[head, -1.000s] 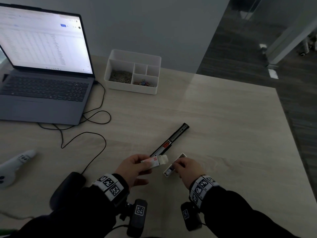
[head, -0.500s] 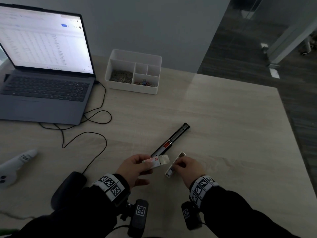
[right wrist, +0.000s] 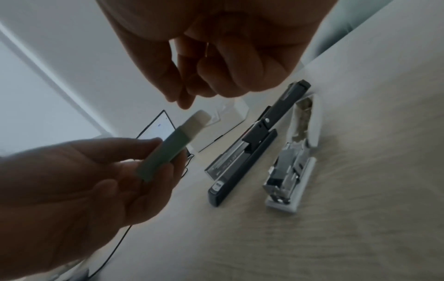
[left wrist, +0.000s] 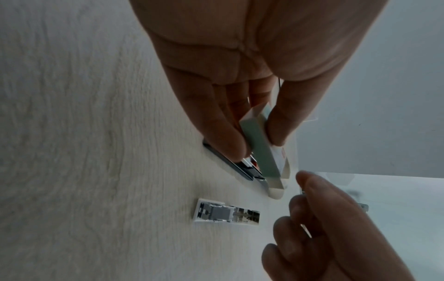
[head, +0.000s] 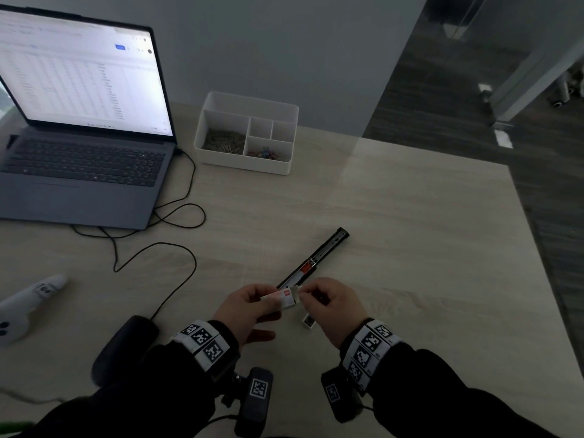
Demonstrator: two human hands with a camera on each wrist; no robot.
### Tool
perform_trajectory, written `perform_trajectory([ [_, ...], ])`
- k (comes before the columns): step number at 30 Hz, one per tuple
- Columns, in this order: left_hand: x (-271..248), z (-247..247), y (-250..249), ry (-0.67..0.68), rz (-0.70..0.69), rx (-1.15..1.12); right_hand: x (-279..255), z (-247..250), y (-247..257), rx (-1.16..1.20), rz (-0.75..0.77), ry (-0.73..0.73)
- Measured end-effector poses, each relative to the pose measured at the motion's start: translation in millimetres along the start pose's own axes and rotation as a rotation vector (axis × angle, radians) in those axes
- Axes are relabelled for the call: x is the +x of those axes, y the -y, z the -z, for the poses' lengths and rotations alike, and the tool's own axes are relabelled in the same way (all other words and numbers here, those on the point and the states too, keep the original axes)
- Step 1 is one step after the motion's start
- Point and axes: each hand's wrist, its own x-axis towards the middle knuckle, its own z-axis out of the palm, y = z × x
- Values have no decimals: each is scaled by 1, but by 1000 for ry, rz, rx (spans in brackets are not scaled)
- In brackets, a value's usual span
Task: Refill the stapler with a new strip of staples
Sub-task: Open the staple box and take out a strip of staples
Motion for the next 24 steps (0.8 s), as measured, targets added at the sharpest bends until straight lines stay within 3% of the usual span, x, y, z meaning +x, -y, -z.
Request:
perform_trajectory([
  [5,-3,1,-2,12,-3,10,5,-6,1,-78,-76,35],
  [12,-5,3,-2,6,-20,34,4,-9,0,112,-208,10],
  [24,-9,-6,-5,24,-45,52,-2,-5,2,232,-232,-3],
])
